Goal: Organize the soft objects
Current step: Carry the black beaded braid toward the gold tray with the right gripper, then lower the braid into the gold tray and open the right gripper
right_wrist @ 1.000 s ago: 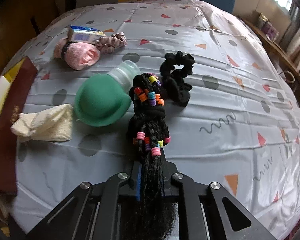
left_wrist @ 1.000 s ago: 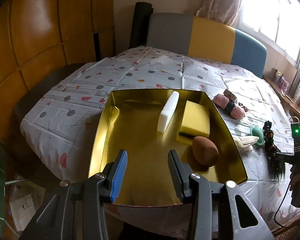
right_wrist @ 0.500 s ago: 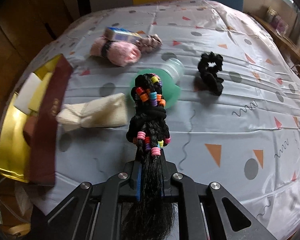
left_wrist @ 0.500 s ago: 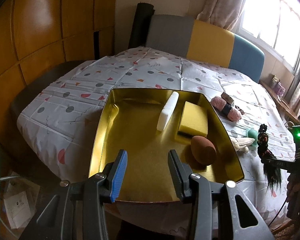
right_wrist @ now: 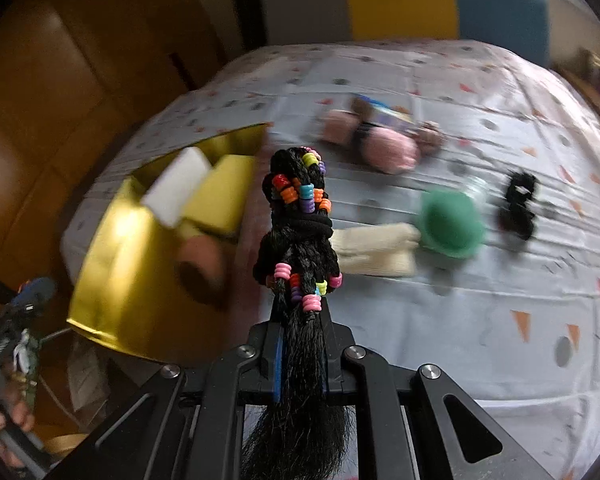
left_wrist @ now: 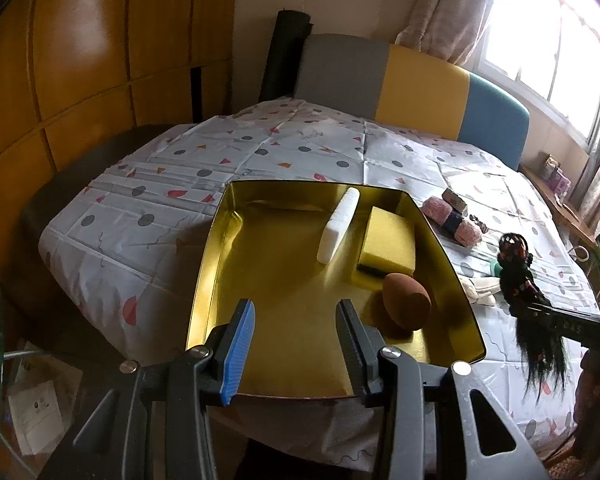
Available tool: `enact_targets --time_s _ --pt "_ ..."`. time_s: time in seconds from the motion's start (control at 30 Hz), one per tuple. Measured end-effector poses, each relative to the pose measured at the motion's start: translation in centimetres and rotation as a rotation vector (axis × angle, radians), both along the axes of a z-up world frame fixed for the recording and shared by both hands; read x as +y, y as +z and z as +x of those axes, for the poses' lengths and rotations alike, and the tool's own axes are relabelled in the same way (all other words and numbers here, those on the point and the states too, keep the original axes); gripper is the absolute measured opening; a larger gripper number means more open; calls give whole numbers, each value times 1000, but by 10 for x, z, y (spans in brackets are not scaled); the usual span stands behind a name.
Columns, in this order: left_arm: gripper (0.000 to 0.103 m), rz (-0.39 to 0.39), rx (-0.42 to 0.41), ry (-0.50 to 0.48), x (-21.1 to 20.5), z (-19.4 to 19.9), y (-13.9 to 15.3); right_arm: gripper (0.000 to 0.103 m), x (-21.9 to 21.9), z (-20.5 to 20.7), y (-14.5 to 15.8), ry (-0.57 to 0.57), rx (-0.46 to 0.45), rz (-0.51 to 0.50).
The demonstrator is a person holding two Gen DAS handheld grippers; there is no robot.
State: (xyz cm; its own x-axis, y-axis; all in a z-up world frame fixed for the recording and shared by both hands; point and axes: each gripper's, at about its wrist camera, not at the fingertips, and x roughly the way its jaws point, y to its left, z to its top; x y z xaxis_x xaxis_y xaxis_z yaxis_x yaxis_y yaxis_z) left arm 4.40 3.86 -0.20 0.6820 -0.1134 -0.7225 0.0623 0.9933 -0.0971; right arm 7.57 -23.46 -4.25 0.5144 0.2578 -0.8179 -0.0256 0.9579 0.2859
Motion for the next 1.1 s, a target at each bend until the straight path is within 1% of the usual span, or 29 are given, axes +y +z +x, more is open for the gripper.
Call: enact_targets --time_s 0.17,0.33,0.47,0.6,0.67,0.77,0.83,0.87,0.9,1.1 --pt "42 -3 0 16 4 1 -1 13 42 6 10 91 -24 39" --pt "42 -9 5 34 9 5 -3 13 83 16 11 181 -20 58" --pt "42 -15 12 51 15 9 -6 13 121 31 4 247 3 54" --pt "42 -19 20 70 22 12 -9 13 148 50 -10 280 39 33" --pt "42 -21 25 78 25 13 -11 13 157 59 -20 282 58 5" --pt "42 -21 38 86 30 17 -15 17 165 71 -38 272 104 -22" --pt "42 -21 44 90 33 19 -17 22 166 76 -47 263 117 -53" --pt "42 -22 48 93 34 20 -19 23 166 79 -50 251 125 -73" --pt "42 -22 50 94 35 21 -20 25 165 80 -52 245 127 -78" --pt "42 -21 54 101 37 23 -22 25 163 75 -48 262 90 -89"
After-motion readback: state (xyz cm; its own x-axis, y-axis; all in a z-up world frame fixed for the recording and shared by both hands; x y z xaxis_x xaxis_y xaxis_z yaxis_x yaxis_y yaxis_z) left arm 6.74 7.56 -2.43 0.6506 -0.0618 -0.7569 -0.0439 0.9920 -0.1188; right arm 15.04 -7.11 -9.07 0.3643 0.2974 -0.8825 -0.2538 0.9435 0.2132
